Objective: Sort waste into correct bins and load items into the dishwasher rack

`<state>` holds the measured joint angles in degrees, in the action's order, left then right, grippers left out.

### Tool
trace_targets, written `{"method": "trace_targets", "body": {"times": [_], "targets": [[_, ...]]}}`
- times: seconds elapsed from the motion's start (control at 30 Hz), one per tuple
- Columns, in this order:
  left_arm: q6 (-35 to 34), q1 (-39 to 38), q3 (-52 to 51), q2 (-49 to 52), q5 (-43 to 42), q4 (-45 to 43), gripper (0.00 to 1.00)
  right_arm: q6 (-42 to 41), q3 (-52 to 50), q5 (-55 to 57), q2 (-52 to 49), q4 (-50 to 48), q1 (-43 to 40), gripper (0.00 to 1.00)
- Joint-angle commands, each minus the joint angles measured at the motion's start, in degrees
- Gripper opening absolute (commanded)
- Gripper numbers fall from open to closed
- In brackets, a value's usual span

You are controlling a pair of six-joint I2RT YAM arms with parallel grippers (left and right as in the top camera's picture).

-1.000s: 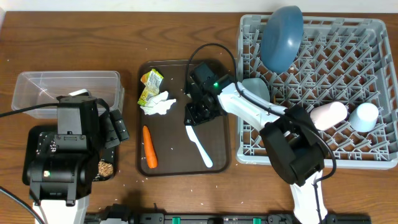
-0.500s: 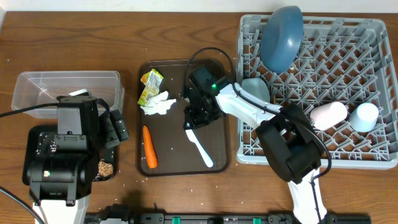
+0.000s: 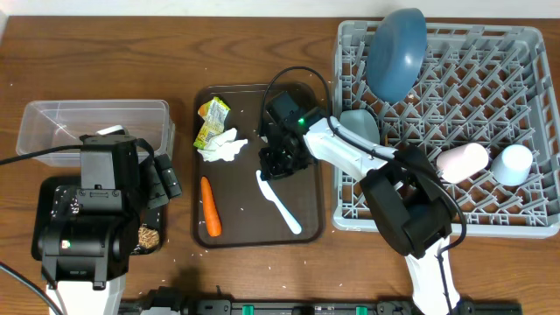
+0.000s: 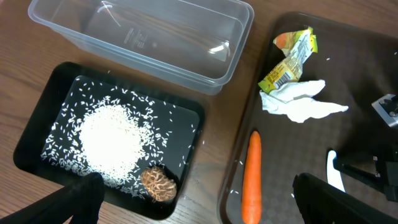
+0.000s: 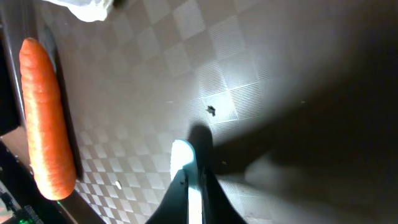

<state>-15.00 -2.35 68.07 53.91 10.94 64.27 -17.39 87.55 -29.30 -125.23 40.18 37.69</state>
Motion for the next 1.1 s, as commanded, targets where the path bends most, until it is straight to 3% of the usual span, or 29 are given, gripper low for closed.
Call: {"method": "trace_targets", "body": {"times": [0.0,0.1,0.2,0.33,0.7,0.77,1.07], "targets": [[-0.3,0.1,0.8,0.0,0.9,0.2,0.98,0.1,-0.3,-1.2,-1.2,-0.1,0.6,0.01],[-0.3,0.1,0.8,0.0,0.9,0.2,0.98,-0.3,-0.3,0.6,-1.2,-0.1,0.8,0.04],[-0.3,0.1,0.8,0.0,0.9,0.2,0.98,0.9,-0.3,0.6,-1.2,-0.1,1.5,0.25],[-0.3,0.1,0.8,0.0,0.9,0.2,0.98,2.1,-0.2,1.1,-1.2,-0.2,2.7,0.27],[-0.3,0.1,0.8,0.0,0.9,0.2,0.98,0.7,-0.1,6.0,-1.2,0.1,3.9,0.11],[-0.3,0.1,0.8,0.0,0.9,0.2,0.98,0.7,0.3,6.5,-1.2,0.7,4.2,0.02],[-0.3,0.1,0.8,0.0,0.9,0.2,0.98,1.7,5.4,16.0,-1.2,5.8,6.5,0.01]]}}
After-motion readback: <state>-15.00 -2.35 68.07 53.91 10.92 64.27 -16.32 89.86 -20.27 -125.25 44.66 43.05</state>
